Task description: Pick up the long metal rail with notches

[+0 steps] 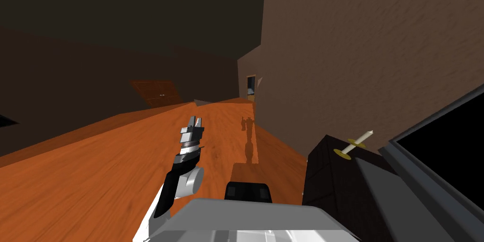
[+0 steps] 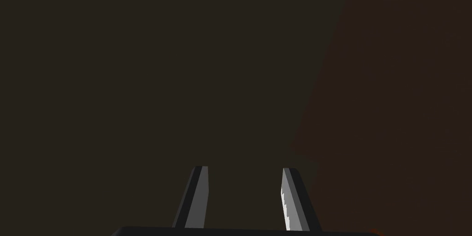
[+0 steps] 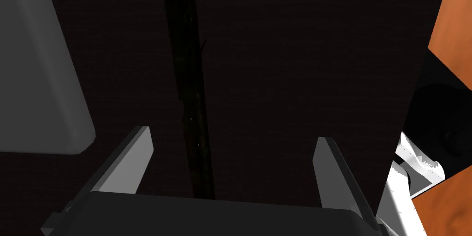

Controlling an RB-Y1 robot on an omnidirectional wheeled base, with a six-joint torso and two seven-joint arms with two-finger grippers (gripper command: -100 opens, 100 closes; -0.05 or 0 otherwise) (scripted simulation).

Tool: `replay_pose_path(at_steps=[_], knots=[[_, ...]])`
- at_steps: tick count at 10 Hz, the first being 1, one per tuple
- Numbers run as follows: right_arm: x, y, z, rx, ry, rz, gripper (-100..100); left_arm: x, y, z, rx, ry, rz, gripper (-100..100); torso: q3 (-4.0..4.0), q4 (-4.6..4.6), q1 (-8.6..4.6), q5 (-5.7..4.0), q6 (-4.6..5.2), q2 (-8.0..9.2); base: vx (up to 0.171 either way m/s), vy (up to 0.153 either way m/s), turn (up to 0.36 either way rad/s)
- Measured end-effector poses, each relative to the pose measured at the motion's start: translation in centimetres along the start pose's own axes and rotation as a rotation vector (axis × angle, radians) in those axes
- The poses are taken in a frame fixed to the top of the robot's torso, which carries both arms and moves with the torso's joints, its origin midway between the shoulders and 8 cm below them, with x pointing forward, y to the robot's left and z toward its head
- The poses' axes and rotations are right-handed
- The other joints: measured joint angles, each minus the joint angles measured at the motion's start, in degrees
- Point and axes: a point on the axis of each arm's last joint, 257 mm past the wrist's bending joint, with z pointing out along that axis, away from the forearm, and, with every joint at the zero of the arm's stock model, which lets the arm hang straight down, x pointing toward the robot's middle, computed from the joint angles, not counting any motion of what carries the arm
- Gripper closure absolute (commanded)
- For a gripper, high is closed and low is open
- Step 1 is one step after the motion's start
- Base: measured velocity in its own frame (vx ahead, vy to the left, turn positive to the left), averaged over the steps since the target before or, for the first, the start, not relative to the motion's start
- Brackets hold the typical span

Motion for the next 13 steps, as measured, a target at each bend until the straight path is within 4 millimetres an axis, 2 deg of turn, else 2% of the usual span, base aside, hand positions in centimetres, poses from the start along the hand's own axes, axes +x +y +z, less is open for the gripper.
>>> replay_pose_path(at_steps=[1,2,3,8,9,13], knots=[[0.0,0.3,0.3,-0.014,0.005,-0.016,-100,0.0,0.0,0.0,0.0,0.0,0.0,0,-0.02,-0.01,-0.04,-0.01,-0.01,-0.05,0.016,-0.052,0.051],[0.0,0.4,0.3,-0.016,0.005,-0.018,0,0.0,0.0,0.0,0.0,0.0,0.0,0,-0.01,-0.01,0.14,0.02,0.05,-0.01,0.003,-0.01,-0.005],[0.0,0.4,0.3,-0.016,0.005,-0.018,-100,0.0,0.0,0.0,0.0,0.0,0.0,0,0.02,0.01,0.3,0.06,0.04,0.04,-0.008,-0.02,0.041],[-0.3,2.1,2.3,-0.017,0.002,0.005,-100,0.0,0.0,0.0,0.0,0.0,0.0,0,0.08,0.03,0.27,0.06,0.04,0.13,-0.013,-0.025,0.05],[-0.3,2.1,2.3,-0.016,0.002,0.006,100,0.0,0.0,0.0,0.0,0.0,0.0,0,0.06,0.02,0.32,0.07,0.05,0.1,0.0,0.0,0.0],[-0.3,2.0,2.3,-0.015,0.003,0.005,100,0.0,0.0,0.0,0.0,0.0,0.0,0,0.05,0.02,0.38,0.06,0.08,0.08,0.0,0.0,0.0]])
